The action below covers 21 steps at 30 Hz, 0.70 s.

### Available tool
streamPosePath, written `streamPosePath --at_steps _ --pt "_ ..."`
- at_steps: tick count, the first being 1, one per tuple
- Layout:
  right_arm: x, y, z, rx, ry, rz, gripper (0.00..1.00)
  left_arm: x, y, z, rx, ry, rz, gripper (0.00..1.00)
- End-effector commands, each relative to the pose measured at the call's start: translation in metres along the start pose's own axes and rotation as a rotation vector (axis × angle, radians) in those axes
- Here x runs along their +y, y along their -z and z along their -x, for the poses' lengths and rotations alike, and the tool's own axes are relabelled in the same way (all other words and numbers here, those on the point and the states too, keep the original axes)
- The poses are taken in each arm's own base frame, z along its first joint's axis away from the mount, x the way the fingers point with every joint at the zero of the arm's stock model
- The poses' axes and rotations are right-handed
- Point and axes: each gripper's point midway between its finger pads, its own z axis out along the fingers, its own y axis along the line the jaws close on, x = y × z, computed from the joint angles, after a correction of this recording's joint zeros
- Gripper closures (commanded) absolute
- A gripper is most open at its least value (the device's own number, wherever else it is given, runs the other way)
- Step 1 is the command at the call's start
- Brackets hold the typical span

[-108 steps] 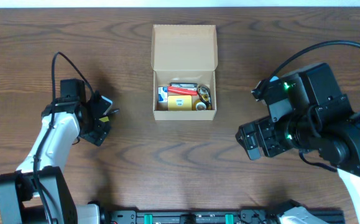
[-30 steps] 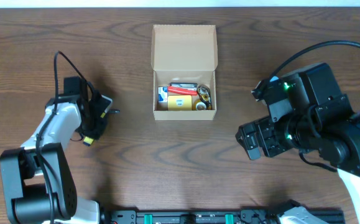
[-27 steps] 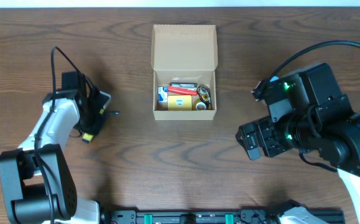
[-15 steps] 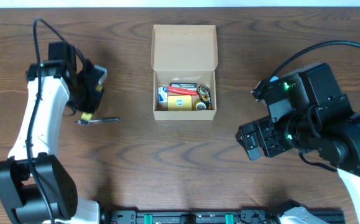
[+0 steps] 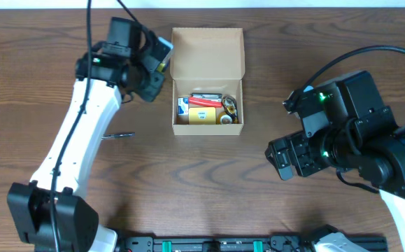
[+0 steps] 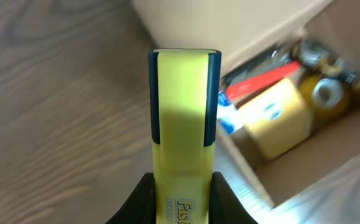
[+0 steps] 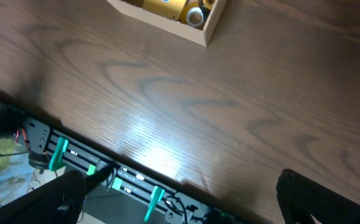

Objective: Pack container
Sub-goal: 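Lift the yellow highlighter with the left gripper, then carry the highlighter over the box and lower it inside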

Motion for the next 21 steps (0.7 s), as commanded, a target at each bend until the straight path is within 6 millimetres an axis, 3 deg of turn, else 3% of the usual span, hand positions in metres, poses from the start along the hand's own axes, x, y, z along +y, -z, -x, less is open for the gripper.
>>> streamPosePath --at_steps 1,9,13,21 --pt "-0.002 0.000 0.000 -0.002 0.007 -0.005 0.01 -0.010 0.001 0.013 -0.029 0.206 -0.016 0.94" --pt "-0.002 0.000 0.000 -0.002 0.007 -0.005 0.01 -0.040 -0.002 0.031 -0.072 0.289 -0.053 0.94" --pt "-0.002 0.000 0.000 -0.002 0.007 -0.005 0.01 -0.037 -0.006 0.032 -0.073 0.322 -0.023 0.94" --pt "-0.002 0.000 0.000 -0.002 0.007 -0.005 0.01 -0.042 -0.054 0.021 0.024 0.512 -0.057 0.94"
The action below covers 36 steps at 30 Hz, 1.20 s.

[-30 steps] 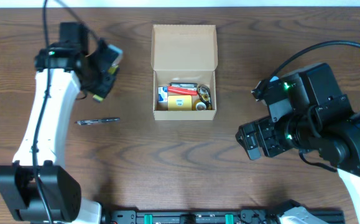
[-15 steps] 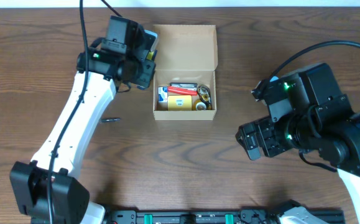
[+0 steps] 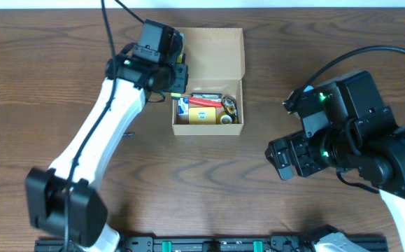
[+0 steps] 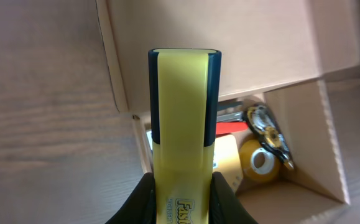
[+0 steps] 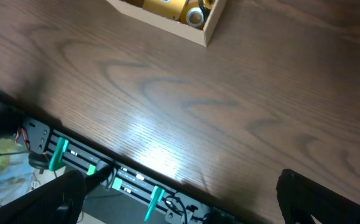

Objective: Pack container
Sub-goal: 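Carry the highlighter over the box and lower it inside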

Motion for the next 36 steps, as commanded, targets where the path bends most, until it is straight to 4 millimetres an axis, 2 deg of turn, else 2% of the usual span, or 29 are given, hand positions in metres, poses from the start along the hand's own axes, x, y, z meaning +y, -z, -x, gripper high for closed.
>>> streamPosePath --at_steps 1,5,9,15,20,25,36 --pt "-0.002 0.000 0.000 -0.002 0.007 -0.005 0.01 -0.003 -0.021 -0.004 0.047 0.111 -0.020 0.94" --pt "-0.002 0.000 0.000 -0.002 0.007 -0.005 0.01 -0.010 -0.034 -0.016 0.100 0.109 -0.036 0.95" --pt "-0.002 0.000 0.000 -0.002 0.007 -0.005 0.01 -0.018 -0.036 -0.027 0.136 0.086 -0.022 0.94" --pt "-0.002 0.000 0.000 -0.002 0.007 -0.005 0.01 -0.019 -0.035 -0.052 0.216 0.079 0.045 0.94" --pt "-0.002 0.000 0.000 -0.002 0.007 -0.005 0.01 -0.016 -0.038 -0.054 0.210 0.074 0.101 0.94" --pt "-0.002 0.000 0.000 -0.002 0.007 -0.005 0.01 -0.006 -0.051 -0.060 0.227 0.149 0.160 0.94" --pt "-0.002 0.000 0.000 -0.002 0.007 -0.005 0.01 0.001 -0.082 -0.072 0.281 0.154 0.184 0.94"
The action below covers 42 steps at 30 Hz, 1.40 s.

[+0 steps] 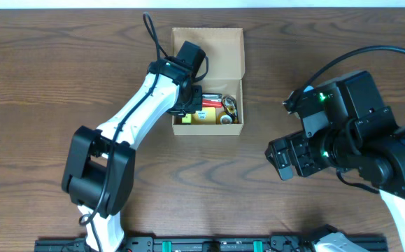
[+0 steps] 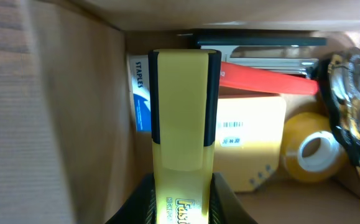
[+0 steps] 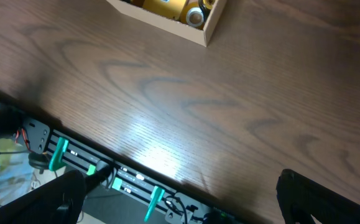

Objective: Pack container
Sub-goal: 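Carry the highlighter over the box and lower it inside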

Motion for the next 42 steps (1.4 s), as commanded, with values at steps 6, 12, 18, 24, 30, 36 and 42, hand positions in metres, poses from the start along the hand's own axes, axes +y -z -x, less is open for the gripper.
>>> streamPosePath --at_steps 6,12,18,24,30,36,42 --pt "-0.002 0.000 0.000 -0.002 0.007 -0.005 0.01 0.009 -0.007 0.011 -0.041 0.008 0.061 0.94" --pt "-0.002 0.000 0.000 -0.002 0.007 -0.005 0.01 0.007 -0.007 0.013 -0.048 0.008 0.055 0.78" --pt "-0.002 0.000 0.000 -0.002 0.007 -0.005 0.01 0.007 -0.007 0.013 -0.049 0.008 0.055 0.59" --pt "-0.002 0.000 0.000 -0.002 0.007 -0.005 0.01 0.007 -0.007 0.013 -0.049 0.008 0.054 0.58" --pt "-0.002 0.000 0.000 -0.002 0.007 -0.005 0.01 0.006 -0.007 0.015 -0.054 0.008 0.051 0.68" --pt "-0.002 0.000 0.000 -0.002 0.007 -0.005 0.01 -0.007 0.003 0.027 -0.085 -0.030 -0.004 0.94" --pt "-0.002 0.000 0.000 -0.002 0.007 -0.005 0.01 -0.045 0.012 0.033 -0.112 -0.289 -0.191 0.94"
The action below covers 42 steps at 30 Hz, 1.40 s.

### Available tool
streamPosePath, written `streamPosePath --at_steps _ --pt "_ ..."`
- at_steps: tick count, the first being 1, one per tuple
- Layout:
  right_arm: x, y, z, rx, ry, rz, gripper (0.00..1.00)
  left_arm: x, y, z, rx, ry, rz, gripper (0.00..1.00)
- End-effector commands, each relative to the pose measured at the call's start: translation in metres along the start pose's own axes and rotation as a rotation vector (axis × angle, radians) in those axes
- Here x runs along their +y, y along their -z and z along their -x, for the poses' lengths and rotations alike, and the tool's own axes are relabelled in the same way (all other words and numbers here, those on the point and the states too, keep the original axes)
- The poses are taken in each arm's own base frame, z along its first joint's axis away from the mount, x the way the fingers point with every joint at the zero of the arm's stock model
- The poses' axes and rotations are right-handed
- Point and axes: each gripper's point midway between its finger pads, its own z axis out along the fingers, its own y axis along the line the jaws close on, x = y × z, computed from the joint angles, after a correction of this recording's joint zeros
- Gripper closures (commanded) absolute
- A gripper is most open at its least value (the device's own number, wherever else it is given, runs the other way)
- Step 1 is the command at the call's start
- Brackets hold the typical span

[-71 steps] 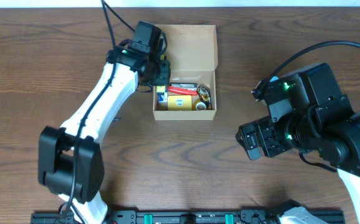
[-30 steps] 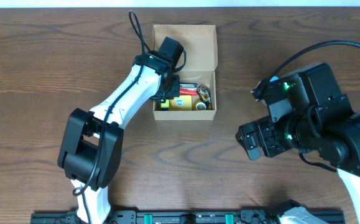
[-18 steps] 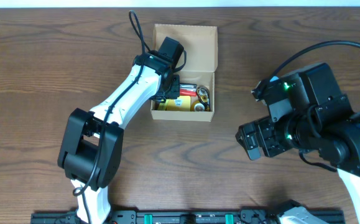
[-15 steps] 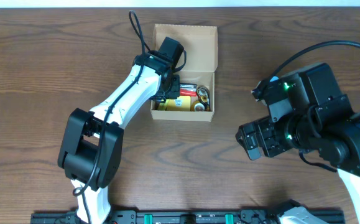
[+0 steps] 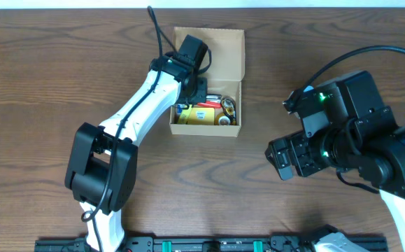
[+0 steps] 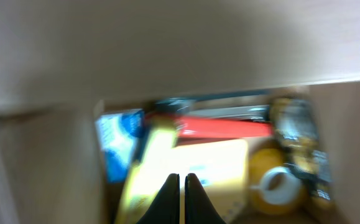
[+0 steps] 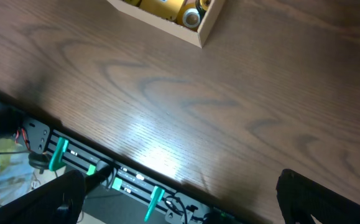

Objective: Pack container
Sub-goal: 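Carry the highlighter over the box and lower it inside, then open the left gripper to release the highlighter in the box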

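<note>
The open cardboard box (image 5: pixel 207 43) stands at the table's back middle. In the left wrist view it holds a yellow highlighter (image 6: pixel 143 168) lying at its left side, beside a blue staples packet (image 6: pixel 114 146), a red pen-like item (image 6: pixel 223 127), a yellow packet (image 6: pixel 214 165) and a tape roll (image 6: pixel 273 186). My left gripper (image 6: pixel 180 178) hangs over the box's left part, shut with nothing between its fingers; the view is blurred. My right gripper (image 7: pixel 186 205) stands open and empty over the table's right front.
The box's raised lid (image 6: pixel 167 43) fills the top of the left wrist view, close to the fingers. A black rail with green clips (image 7: pixel 105 171) runs along the table's front edge. Bare wood (image 5: pixel 209 175) lies in front of the box.
The highlighter has left my left gripper and lies in the box. The gripper is now shut empty, a little higher. The box has shifted slightly left. The right arm has not moved.
My left gripper held the yellow highlighter left of the box. Then it was at the box's left wall, then low inside the box with the highlighter over the other items. Now the highlighter lies among them and the gripper is shut empty.
</note>
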Motion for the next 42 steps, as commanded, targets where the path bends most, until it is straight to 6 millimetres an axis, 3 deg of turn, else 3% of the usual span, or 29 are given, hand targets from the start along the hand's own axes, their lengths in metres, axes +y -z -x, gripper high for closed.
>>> streamPosePath --at_steps 1,7,16,27,31,42 --pt "-0.002 0.000 0.000 -0.002 0.007 -0.005 0.01 -0.019 0.004 0.003 -0.001 -0.176 -0.099 0.94" --pt "-0.002 0.000 0.000 -0.002 0.007 -0.005 0.01 -0.016 0.000 -0.001 0.003 -0.274 -0.093 0.94" --pt "-0.002 0.000 0.000 -0.002 0.007 -0.005 0.01 -0.018 -0.025 -0.014 0.058 -0.370 -0.088 0.94" --pt "-0.002 0.000 0.000 -0.002 0.007 -0.005 0.01 -0.001 -0.045 -0.019 0.078 -0.506 0.113 0.95" --pt "-0.002 0.000 0.000 -0.002 0.007 -0.005 0.01 0.012 -0.045 -0.014 0.067 -0.517 0.213 0.94" --pt "-0.002 0.000 0.000 -0.002 0.007 -0.005 0.01 0.017 -0.044 -0.011 0.059 -0.518 0.246 0.94"
